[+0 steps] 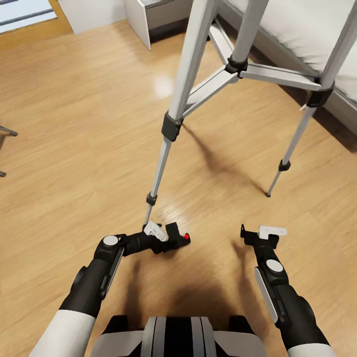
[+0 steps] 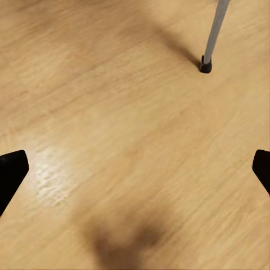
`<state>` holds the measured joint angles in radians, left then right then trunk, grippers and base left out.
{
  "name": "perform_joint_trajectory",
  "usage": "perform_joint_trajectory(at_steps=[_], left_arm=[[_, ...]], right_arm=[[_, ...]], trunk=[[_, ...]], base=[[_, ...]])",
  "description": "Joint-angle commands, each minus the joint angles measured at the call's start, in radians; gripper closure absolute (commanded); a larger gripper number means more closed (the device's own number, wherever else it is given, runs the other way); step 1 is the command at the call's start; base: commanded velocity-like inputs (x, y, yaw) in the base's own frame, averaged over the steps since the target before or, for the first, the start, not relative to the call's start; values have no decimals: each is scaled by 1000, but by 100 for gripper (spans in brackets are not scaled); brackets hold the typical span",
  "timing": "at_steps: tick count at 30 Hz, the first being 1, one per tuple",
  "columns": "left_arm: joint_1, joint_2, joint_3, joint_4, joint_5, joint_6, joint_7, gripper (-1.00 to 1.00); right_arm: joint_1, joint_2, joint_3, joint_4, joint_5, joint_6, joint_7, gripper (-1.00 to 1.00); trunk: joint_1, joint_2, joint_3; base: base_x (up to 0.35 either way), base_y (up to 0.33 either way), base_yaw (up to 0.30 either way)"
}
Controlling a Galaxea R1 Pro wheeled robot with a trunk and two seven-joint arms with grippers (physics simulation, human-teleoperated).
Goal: Attach the digital camera to the camera tripod in the bedroom.
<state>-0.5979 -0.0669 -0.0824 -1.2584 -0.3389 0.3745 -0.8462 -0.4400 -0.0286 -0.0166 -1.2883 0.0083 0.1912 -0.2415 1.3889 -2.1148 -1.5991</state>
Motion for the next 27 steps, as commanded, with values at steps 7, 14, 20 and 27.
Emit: perform_joint_trajectory(at_steps=[7,14,20,27], left_arm=[[0,-4,0,29,-6,5,-4,-100],[0,-15,-4,72,-11,1,-4,-100],[0,-22,-5,111,-12,-5,-3,-100],[0,-22,-5,147,-12,-6,0,-100]], right_arm=[[0,-1,1,0,1,7,-4,-100],[0,-1,1,0,1,7,-4,-100],[0,-1,1,0,1,7,-4,-100],[0,-1,2,1,1,7,-4,-100]], trunk=[[0,0,-1],[0,0,-1],[0,0,-1],[0,0,-1]], base=[[68,0,0],[13,0,0],[2,0,0],[0,0,0]])
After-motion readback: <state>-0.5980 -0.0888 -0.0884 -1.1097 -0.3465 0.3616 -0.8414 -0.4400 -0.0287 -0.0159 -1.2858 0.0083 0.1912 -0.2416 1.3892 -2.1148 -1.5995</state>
